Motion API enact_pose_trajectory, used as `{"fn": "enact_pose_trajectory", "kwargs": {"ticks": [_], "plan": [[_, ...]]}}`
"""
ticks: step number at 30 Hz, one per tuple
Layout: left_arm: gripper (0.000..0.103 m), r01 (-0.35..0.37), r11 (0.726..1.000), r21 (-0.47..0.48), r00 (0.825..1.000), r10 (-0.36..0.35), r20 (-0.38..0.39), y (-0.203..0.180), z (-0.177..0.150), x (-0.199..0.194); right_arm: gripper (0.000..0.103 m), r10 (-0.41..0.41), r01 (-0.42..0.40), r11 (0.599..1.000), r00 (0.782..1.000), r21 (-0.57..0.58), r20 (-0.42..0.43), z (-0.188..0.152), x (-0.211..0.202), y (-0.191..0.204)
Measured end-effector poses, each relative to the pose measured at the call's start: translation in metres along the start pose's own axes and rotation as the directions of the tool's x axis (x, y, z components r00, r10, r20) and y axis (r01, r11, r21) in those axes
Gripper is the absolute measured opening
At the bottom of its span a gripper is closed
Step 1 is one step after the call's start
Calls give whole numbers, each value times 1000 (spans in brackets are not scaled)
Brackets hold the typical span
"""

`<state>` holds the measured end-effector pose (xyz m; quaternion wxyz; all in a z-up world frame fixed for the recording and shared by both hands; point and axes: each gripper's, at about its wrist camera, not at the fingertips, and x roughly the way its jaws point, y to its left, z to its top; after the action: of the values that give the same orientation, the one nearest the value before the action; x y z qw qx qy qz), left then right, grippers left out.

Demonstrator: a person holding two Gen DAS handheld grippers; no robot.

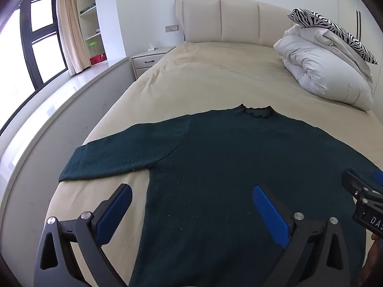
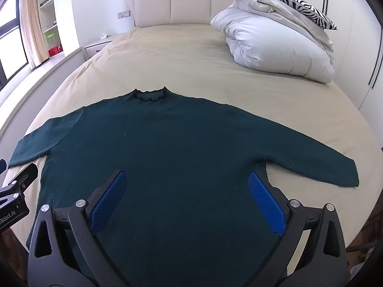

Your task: Fold small clothes

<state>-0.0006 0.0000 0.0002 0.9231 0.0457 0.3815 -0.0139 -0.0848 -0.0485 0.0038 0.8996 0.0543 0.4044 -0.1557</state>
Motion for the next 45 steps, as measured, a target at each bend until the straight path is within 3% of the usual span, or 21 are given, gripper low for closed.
{"fn": "enact_pose_trajectory", "kwargs": {"ticks": [45], "plan": [[103,16,1000,-10,1000,-16,-26,1,-7,4,103,-10,9,1000,1000,-25,-19,-7,1,10]]}}
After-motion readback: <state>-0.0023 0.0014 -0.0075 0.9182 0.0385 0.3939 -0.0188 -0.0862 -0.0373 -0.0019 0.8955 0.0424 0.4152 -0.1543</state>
